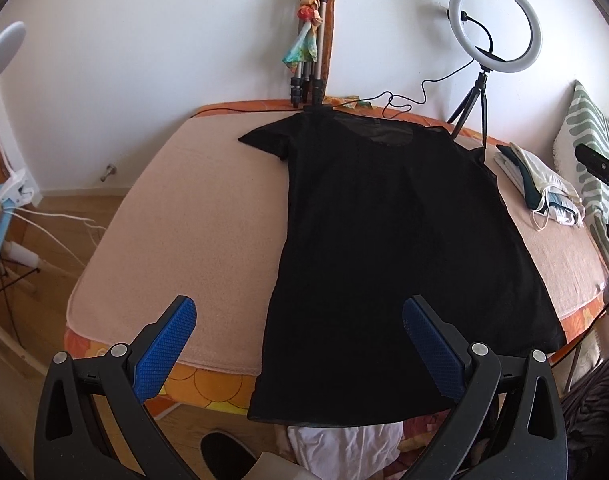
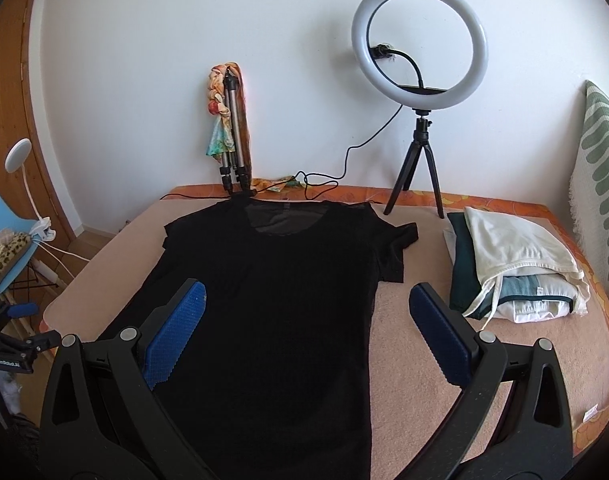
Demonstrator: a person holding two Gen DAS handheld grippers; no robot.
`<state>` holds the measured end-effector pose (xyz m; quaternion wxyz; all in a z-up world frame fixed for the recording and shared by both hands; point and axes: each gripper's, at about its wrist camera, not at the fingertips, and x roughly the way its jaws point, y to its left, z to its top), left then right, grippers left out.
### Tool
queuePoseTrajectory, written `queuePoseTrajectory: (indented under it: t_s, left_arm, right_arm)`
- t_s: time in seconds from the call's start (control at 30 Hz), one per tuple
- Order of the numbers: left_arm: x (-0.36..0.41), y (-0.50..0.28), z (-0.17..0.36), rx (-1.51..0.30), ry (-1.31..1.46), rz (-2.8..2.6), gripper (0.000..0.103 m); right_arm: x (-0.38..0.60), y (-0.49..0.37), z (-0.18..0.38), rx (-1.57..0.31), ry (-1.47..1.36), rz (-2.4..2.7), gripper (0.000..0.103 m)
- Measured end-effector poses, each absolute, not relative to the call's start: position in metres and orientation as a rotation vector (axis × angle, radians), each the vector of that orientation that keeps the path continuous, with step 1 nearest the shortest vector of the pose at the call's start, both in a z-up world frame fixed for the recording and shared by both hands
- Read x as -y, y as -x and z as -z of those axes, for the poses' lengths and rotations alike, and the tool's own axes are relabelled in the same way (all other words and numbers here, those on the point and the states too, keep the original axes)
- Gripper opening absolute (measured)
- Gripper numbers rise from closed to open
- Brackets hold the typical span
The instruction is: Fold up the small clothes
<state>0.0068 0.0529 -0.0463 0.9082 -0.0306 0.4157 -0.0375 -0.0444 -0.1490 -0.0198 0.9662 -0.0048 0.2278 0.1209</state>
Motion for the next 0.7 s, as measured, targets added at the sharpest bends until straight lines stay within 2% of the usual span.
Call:
queuePoseTrajectory:
  t_s: [0.3, 0.4, 0.47, 0.57, 0.7]
  left_arm:
    - [-0.077, -0.009, 0.078, -0.966, 0.085, 0.068, 0.101]
    - [-0.086, -0.009, 0.087, -0.994, 0.132, 0.075, 0.095]
    - [-0.090, -0.008, 0.095, -1.014, 0.148, 0.078, 0.083]
    - [-0.093, -0.004, 0.104, -1.034, 0.191, 0.100, 0.073]
    - [-0.089, -0.001, 0.112, -1.068, 0.205, 0.143, 0.066]
  right_arm:
    - [0.067, -0.008, -0.015, -0.502, 0.036, -0.415, 0.103]
    - [0.034, -0.022, -0.020, -0.529, 0.070, -0.468, 0.103]
    - [0.013, -0.030, -0.022, -0.530, 0.069, -0.517, 0.103]
    - [-0.015, -0.049, -0.024, -0.544, 0.040, -0.568, 0.103]
    - [-0.062, -0.089, -0.016, -0.654, 0.020, -0.610, 0.103]
